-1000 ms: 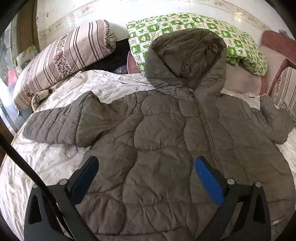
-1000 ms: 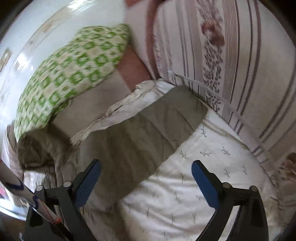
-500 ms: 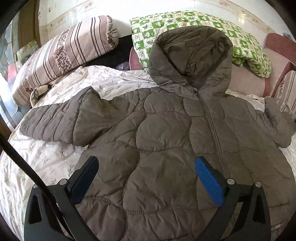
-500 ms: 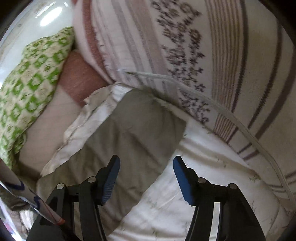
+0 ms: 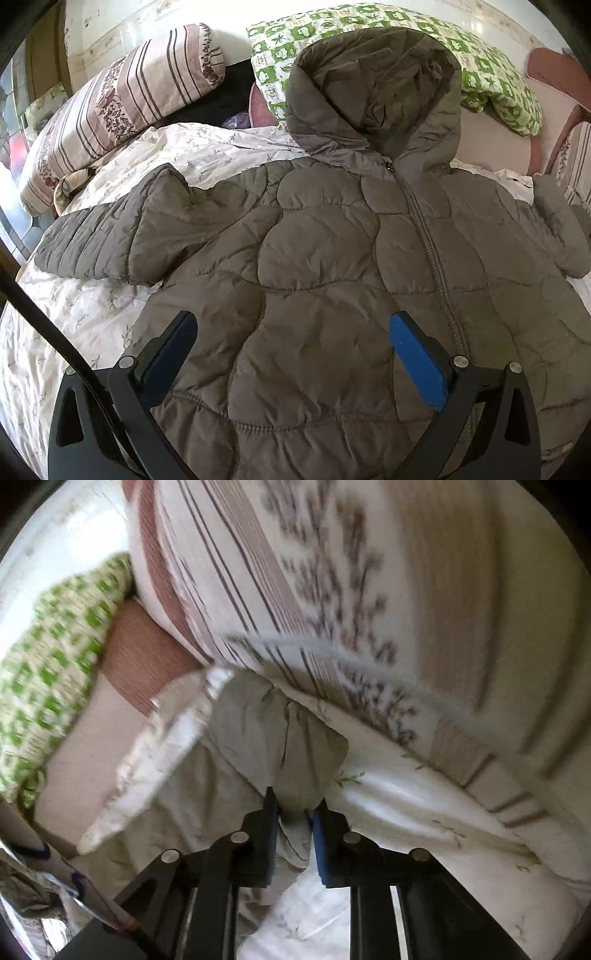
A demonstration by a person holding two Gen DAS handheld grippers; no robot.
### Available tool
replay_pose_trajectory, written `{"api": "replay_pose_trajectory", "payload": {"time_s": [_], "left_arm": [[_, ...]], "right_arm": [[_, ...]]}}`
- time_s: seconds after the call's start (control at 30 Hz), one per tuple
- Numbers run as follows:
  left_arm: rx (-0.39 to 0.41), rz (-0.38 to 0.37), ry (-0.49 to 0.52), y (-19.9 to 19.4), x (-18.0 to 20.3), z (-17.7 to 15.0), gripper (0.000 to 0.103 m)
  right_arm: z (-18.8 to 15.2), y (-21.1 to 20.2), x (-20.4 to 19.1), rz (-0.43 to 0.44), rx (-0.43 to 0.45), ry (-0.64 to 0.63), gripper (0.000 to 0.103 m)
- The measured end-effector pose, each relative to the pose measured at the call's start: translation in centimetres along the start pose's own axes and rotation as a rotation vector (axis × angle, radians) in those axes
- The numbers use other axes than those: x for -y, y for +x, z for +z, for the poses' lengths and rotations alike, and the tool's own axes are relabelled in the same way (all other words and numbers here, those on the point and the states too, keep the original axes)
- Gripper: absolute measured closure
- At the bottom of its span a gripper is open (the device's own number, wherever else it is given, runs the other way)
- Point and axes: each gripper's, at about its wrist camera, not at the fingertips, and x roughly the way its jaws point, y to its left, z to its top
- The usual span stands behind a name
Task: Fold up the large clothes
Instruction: 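Lift the sleeve with the right gripper and carry it across the body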
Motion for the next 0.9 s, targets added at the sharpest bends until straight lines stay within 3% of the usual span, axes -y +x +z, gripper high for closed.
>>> {"api": "replay_pose_trajectory", "payload": {"time_s": [0.3,0.57,0.73,0.9], "left_arm": [[0.03,-0.032,-0.006,-1.9,-0.2,0.3,0.0],[0.039,-0.075,-0.056,-3.6,-1.8,0.9,0.0],[0.065,-0.088,-0.093,-5.0,-3.1,1.1,0.0],[0.09,-0.078,-0.125,-6.0,-4.4,1.3,0.0]], "right_arm": [[-0.3,-11.8,-3.5,0.05,0.18,-0.077,0.088],[-2.5,-25.0,-12.4,0.208,0.308,-0.208,0.088],[-6.8,-30.0,-19.5,0.346,0.301,-0.31,0.088],[-13.2,-31.3,-25.7,0.452,0.234,-0.416,0.088]]}}
